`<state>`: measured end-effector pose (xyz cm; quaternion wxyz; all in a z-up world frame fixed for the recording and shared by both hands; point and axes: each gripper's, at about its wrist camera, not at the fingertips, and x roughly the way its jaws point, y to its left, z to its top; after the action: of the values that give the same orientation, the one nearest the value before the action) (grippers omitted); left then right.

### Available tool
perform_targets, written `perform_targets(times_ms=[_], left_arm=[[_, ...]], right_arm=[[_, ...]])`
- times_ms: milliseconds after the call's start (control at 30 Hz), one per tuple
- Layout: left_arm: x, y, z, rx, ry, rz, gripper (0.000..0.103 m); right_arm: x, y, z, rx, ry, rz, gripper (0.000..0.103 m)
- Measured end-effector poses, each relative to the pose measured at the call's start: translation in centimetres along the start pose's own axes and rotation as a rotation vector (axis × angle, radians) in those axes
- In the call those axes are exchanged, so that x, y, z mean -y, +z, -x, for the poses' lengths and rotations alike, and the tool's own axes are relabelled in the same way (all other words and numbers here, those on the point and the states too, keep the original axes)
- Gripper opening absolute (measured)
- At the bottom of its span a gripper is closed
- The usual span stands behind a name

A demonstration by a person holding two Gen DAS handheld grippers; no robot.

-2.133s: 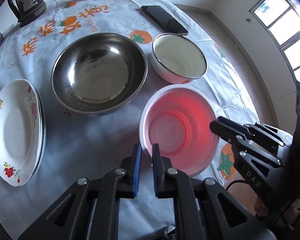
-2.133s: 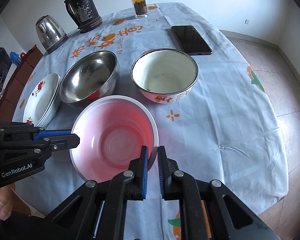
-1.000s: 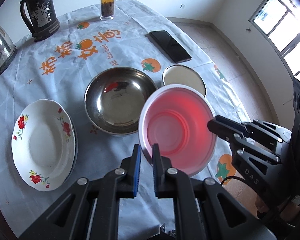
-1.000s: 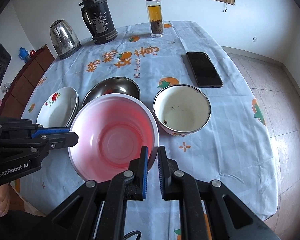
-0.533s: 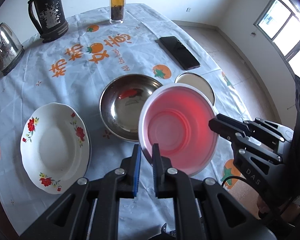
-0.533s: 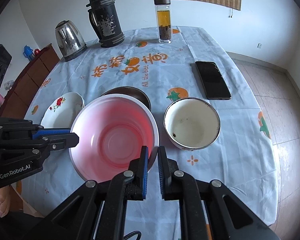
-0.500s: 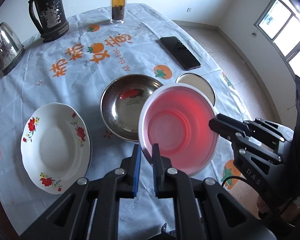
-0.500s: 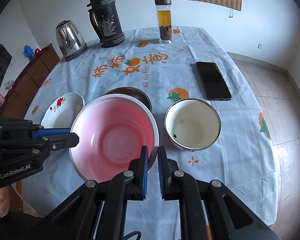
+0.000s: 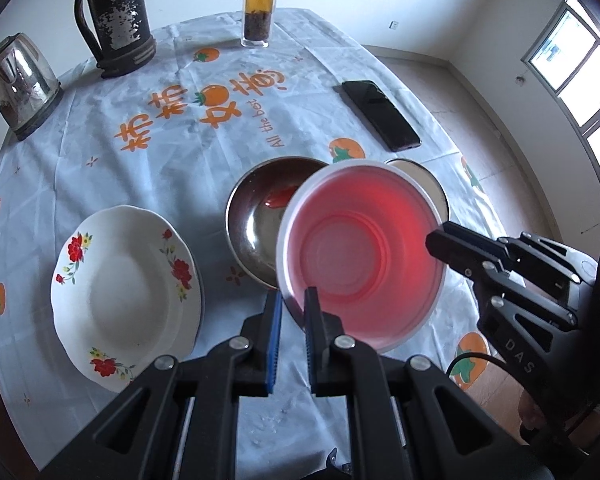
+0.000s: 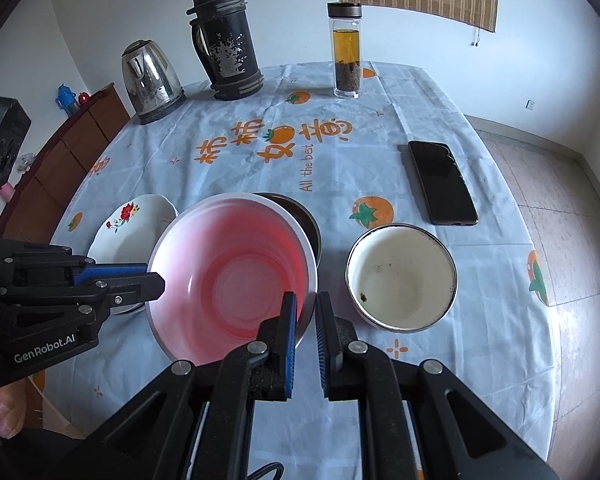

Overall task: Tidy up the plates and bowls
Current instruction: 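Lift the pink plastic bowl with both tools and carry it over the steel bowl, then lower the pink plastic bowl into the steel bowl with both tools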

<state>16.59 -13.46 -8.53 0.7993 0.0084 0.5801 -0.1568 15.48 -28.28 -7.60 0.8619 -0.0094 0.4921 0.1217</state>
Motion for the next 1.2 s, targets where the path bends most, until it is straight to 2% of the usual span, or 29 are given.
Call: perform_targets(times_ms=[1200], left_arm=[[-2.3,2.6,-2.1,-0.031,0.032,0.044,0.008]], right_arm=[[-0.6,3.4,-3.2,-0.025,0.008,0.03,0.01]])
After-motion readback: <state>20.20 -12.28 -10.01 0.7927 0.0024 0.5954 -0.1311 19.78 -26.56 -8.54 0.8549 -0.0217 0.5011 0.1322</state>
